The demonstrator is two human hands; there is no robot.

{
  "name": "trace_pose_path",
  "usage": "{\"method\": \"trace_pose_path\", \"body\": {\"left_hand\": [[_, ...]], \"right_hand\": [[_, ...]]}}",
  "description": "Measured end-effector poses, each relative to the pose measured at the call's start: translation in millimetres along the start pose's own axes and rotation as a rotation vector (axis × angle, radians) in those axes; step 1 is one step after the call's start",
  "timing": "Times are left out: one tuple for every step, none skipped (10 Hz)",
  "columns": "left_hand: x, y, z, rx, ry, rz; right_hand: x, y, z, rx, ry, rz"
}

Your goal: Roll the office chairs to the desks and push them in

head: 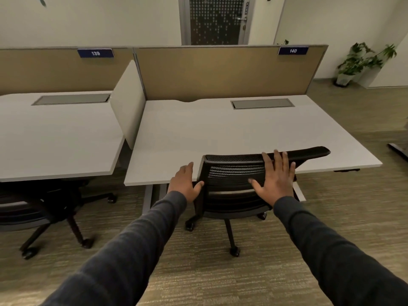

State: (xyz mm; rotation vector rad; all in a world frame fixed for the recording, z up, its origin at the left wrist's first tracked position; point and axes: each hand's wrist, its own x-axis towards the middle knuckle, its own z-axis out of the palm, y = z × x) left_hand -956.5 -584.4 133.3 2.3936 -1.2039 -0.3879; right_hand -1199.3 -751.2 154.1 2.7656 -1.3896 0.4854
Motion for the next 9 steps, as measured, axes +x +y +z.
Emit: {"method": "trace_pose_path", "body": {"left_hand": [[-8.1, -34.5, -10.8, 0.044, 0.016, -0.012], [-13.5, -78.1, -30.7, 0.072, 0.026, -0.019], [-21.2, -130.3, -56.2, 0.068, 0.039, -0.049], [-28.6, -190.6, -83.2, 0.074, 0.043, -0.076], [-33.4, -252.6, -112.7, 0.101, 0.024, -0.129], [-35.8, -307.9, -138.8, 0.143, 0.022, -0.205], [-34.2, -350.3, -163.0, 0.178, 0.031, -0.255], [-25.4, -384.3, -179.2, 0.182, 0.052, -0.265], [-14.5, -408.8, -183.0, 0.172, 0.034, -0.295]], "right_hand": [[-2.0, -34.3, 1.7, -0.06, -0.028, -0.027], [-3.6, -82.0, 9.4, -0.082, -0.046, -0.053], [-6.0, -139.3, 19.9, -0.097, -0.046, -0.045], [-7.3, -199.9, 29.2, -0.118, -0.045, -0.02], [-7.4, -262.7, 40.5, -0.153, -0.099, -0.021], [-9.0, -324.0, 56.6, -0.07, -0.172, -0.067], [-7.7, -378.8, 74.1, -0.032, -0.22, -0.129], [0.3, -424.7, 97.9, 0.003, -0.261, -0.181], [12.4, -459.6, 125.2, 0.02, -0.305, -0.246]]}}
